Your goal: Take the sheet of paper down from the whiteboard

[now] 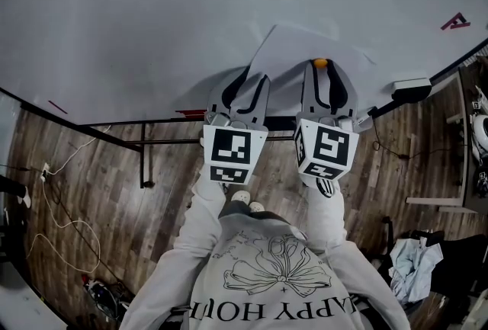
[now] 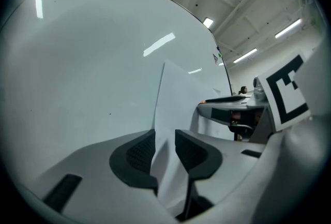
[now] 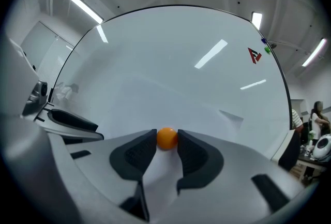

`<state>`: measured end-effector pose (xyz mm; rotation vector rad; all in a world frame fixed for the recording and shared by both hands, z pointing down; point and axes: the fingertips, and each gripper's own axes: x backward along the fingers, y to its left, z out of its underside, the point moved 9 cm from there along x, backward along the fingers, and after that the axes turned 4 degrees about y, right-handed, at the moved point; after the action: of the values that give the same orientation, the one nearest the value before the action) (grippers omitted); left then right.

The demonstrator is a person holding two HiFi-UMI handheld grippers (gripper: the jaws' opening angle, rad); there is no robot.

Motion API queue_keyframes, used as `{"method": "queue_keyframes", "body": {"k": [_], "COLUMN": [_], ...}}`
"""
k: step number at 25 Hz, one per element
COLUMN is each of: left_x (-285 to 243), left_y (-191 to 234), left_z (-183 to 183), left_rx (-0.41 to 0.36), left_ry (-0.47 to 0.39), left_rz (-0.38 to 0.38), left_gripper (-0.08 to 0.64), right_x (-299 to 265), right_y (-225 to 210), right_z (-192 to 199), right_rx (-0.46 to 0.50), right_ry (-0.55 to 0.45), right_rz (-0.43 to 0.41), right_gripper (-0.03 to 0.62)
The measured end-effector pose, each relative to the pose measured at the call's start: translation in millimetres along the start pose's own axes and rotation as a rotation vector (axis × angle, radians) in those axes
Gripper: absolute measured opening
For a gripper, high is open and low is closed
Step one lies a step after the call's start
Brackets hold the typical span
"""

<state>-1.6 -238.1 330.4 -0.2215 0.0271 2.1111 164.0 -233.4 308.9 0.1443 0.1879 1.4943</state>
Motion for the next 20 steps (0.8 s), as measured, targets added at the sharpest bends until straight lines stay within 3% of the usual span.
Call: {"method": "queue_keyframes", "body": {"k": [7,20], "left_x": [-0.9,8.2], "left_y": [6.7,6.3], "left_z": [-0.1,-6.0], "left_rx": [0.004,0.063], "left_ry": [0.026,0.041], "left_rz": [-0.031,-0.016], "left_gripper": [0.012,0.003], "right_x": [-0.3,0.3], "right_y": [0.2,0.2], "right_z": [-0.3,-0.2], "right_rx": [0.012,-0.018], "right_ry": [-0.003,-0.001], "right_rz": [0.01,0.0], "right_gripper": [0.121,0.121]}}
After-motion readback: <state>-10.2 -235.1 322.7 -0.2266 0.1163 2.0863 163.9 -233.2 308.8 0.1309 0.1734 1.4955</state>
